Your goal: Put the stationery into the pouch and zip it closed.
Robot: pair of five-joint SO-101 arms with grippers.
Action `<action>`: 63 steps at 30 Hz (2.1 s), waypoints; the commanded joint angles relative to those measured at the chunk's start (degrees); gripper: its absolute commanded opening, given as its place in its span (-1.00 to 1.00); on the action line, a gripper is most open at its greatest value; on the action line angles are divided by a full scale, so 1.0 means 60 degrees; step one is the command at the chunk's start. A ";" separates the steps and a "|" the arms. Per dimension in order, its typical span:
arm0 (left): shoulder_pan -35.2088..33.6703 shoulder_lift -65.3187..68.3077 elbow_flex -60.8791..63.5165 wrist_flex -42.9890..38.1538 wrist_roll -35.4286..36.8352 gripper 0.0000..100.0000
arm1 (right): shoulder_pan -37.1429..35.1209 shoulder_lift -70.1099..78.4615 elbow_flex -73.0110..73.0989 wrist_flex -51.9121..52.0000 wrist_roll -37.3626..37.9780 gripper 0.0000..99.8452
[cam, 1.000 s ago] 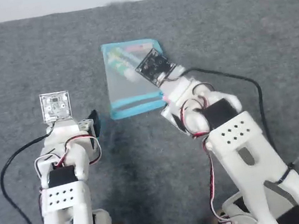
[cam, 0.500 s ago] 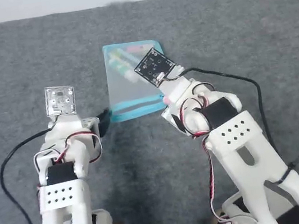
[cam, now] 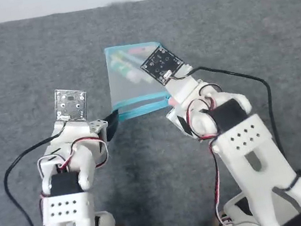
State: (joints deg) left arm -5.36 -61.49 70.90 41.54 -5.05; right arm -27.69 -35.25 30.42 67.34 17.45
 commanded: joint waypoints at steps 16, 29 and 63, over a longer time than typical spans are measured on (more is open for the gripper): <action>0.1026 0.3736 -0.0022 -0.4322 -0.0044 -0.59 | -0.1531 -0.1370 -0.0557 0.1546 -0.0073 -0.99; 0.1436 0.2901 -0.0066 -0.3033 0.2227 -0.98 | -0.2117 -0.1341 0.1626 -0.1253 -0.0147 -0.99; 0.1538 0.2681 -0.0623 -0.1744 0.1832 -0.98 | -0.0916 -0.3978 0.3648 -0.1604 0.1758 -0.35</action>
State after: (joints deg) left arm 4.13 -43.30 71.25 27.30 6.90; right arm -38.51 -55.21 51.43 60.48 25.80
